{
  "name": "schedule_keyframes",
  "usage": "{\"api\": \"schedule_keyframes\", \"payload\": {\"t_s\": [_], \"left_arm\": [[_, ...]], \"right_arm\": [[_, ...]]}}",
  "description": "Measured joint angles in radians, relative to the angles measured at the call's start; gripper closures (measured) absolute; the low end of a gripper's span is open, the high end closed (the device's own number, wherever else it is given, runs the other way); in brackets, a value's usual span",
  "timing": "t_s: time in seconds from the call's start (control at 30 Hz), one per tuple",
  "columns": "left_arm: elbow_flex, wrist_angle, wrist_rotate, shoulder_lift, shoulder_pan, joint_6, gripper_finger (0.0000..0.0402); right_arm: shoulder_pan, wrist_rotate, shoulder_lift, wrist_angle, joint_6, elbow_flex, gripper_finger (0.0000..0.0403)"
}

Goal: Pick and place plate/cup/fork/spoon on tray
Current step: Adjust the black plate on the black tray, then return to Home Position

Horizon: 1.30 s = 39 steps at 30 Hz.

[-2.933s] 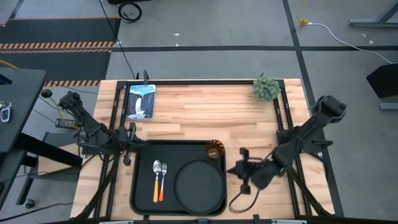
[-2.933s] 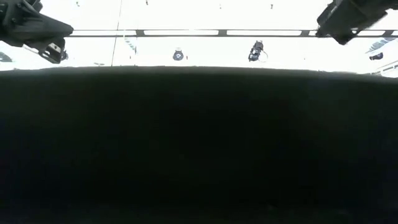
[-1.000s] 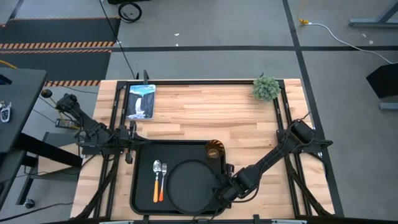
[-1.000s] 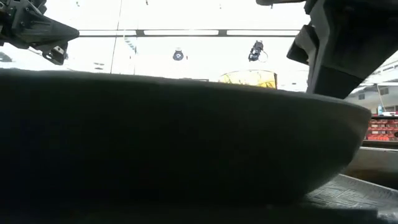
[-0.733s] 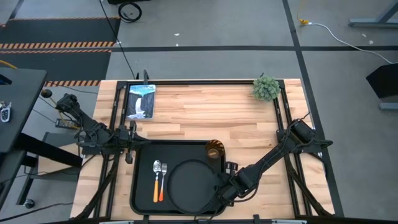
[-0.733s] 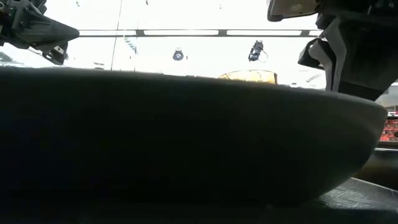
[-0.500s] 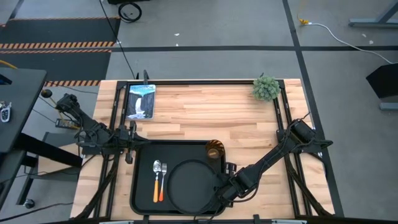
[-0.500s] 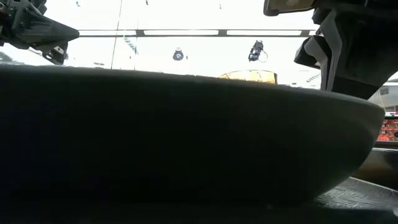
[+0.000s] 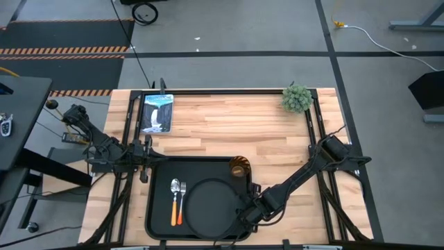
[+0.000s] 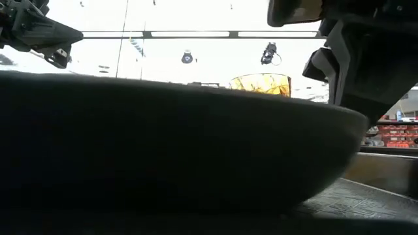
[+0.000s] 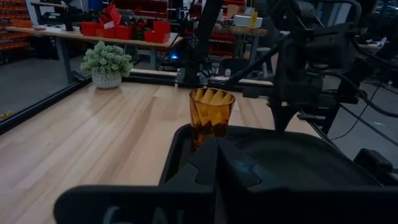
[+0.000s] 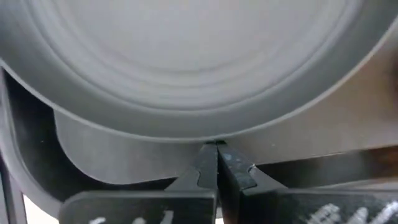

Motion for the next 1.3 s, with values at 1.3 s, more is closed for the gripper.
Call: {"api": "schedule_keyframes", "payload": {"t_s": [1.3], "left_arm": [[0.0, -0.038, 0.033, -0.038, 0.0, -0.002, 0.039]], "right_arm": [[-0.013, 0.228, -0.36, 0.11, -0.215, -0.202, 0.0401]]}}
